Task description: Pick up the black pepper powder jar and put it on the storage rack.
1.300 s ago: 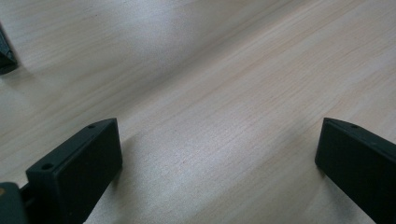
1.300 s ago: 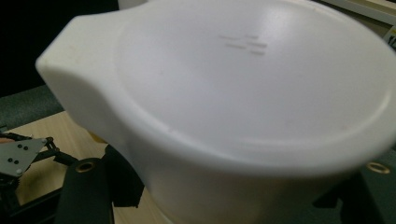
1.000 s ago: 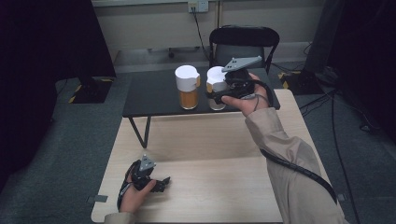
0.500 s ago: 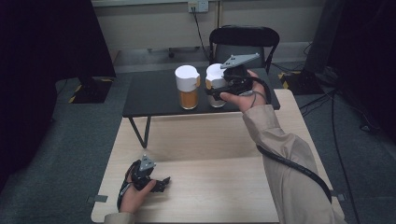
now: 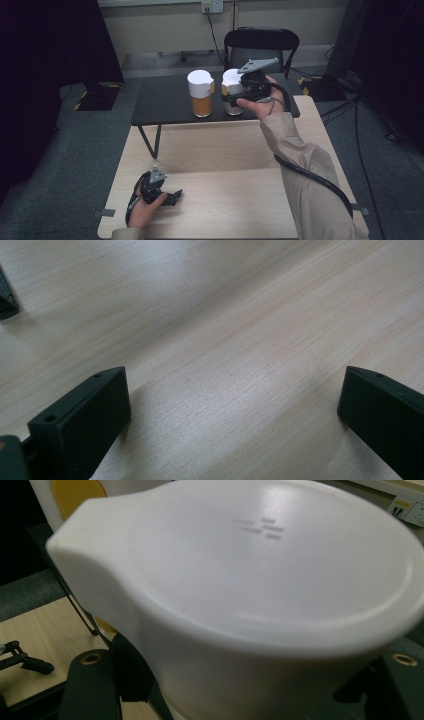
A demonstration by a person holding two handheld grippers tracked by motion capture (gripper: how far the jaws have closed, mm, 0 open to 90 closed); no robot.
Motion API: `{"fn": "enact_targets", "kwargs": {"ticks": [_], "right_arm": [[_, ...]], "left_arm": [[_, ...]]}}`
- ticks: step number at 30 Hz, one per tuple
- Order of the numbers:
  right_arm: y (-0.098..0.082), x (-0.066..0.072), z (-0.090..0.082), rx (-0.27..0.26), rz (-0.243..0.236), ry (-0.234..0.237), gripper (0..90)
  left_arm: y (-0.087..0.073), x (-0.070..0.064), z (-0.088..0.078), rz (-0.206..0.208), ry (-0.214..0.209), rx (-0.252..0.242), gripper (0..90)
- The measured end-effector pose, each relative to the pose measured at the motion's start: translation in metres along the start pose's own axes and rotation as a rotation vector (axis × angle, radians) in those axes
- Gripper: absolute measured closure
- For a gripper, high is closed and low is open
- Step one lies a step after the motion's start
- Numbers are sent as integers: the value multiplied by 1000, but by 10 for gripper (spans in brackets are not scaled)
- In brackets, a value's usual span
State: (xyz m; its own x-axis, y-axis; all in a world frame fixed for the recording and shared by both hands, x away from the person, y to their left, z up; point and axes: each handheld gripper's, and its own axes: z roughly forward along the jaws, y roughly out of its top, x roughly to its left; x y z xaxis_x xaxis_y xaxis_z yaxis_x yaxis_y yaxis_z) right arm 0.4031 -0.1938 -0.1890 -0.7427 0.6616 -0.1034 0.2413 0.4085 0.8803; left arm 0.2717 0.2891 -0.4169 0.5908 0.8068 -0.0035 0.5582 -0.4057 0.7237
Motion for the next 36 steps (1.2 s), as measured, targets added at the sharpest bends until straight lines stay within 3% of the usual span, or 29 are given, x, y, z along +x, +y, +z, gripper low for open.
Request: {"fn": "enact_targets", "kwargs": {"ticks": [5, 12, 23, 33, 36], "right_arm": [[0, -1, 0, -2, 3, 2, 304], [-7, -8, 0, -21, 63, 13, 304], [-6, -4, 2, -18, 81, -7, 295], [-5, 5, 3, -19, 120, -43, 67], [-6, 6, 2, -19, 112, -49, 38]], "left_arm": [[0, 0, 0, 0, 0, 0, 0], [0, 0, 0, 0, 0, 0, 0], [0, 0, 0, 0, 0, 0, 0], [0, 0, 0, 0, 0, 0, 0], [0, 0, 0, 0, 0, 0, 0]]}}
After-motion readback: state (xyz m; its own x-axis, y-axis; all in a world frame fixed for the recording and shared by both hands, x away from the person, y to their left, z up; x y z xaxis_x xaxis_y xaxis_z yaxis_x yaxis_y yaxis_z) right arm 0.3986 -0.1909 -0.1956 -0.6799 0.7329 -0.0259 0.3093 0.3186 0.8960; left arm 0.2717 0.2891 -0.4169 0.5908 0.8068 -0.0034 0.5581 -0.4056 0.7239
